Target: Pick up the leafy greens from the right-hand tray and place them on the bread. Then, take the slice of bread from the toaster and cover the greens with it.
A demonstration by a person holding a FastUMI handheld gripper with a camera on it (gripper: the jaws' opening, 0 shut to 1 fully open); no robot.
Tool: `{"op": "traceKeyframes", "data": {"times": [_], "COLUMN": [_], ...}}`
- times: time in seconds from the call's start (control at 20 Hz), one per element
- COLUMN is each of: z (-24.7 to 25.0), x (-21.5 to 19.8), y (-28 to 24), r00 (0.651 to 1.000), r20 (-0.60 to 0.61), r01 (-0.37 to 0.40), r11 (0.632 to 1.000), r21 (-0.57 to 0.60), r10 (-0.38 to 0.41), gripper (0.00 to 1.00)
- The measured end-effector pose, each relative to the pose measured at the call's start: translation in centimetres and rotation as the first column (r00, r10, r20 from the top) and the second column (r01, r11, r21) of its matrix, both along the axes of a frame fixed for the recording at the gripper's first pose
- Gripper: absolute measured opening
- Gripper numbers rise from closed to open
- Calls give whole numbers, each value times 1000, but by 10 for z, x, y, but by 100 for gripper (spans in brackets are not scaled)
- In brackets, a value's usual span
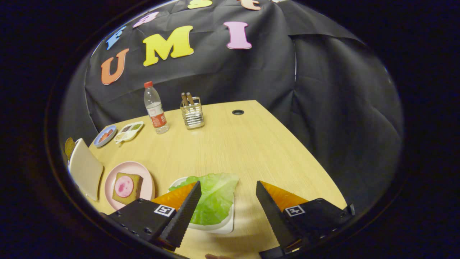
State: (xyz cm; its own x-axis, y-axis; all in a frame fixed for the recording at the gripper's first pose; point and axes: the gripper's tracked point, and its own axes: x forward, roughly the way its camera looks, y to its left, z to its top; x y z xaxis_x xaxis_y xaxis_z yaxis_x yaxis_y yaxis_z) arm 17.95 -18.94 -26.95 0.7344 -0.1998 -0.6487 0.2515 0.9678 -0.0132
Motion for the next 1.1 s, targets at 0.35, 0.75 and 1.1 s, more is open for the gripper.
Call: {"op": "traceKeyframes", "data": {"times": [0.35,0.75,1.1], "z": [-20,-44,-46], "x": [21,32,34], "y": [-2,1,3], "r00": [999,992,987], "r20": [-42,-127,-162], "r01": [5,25,17], "r11": [1000,993,999], "r21": [14,114,46], "r10": [-4,-11,-9], "gripper": [96,84,35]}}
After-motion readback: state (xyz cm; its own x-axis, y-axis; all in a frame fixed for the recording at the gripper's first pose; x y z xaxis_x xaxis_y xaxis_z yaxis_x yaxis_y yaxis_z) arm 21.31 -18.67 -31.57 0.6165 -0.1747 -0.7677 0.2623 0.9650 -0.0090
